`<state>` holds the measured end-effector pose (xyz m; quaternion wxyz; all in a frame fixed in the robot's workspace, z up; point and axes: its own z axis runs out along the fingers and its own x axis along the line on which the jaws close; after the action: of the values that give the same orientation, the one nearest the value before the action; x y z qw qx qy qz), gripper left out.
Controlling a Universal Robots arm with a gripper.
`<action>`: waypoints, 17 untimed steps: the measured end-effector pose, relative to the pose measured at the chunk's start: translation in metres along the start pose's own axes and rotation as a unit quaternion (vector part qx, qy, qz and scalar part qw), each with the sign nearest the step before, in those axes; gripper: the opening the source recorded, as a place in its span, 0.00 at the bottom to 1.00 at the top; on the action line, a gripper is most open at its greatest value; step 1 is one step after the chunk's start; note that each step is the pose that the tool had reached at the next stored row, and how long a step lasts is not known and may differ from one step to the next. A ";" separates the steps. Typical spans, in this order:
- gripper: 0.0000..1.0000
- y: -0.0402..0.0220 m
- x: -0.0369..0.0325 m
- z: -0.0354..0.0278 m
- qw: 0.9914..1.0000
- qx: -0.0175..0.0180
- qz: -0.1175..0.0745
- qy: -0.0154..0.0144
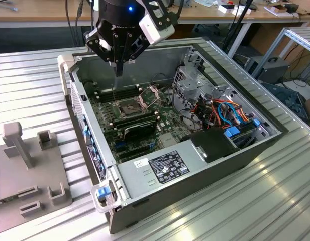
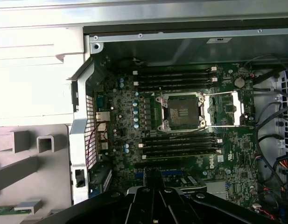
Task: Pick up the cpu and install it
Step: 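Reach for the cpu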
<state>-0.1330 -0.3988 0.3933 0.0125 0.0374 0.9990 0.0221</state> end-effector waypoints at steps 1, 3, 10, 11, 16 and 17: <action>0.11 0.0000 0.0001 0.0000 1.000 0.000 0.000 0.000; 0.11 0.0000 0.0004 0.0000 1.000 0.000 0.000 0.000; 0.11 0.0000 0.0007 0.0000 1.000 0.000 0.000 0.000; 0.11 -0.0001 0.0011 -0.0001 1.000 0.000 0.000 0.000; 0.11 -0.0004 0.0054 -0.0002 1.000 0.000 0.000 0.000; 0.11 -0.0006 0.0074 -0.0002 1.000 0.000 0.000 0.000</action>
<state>-0.1404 -0.3989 0.3933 0.0125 0.0374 0.9990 0.0221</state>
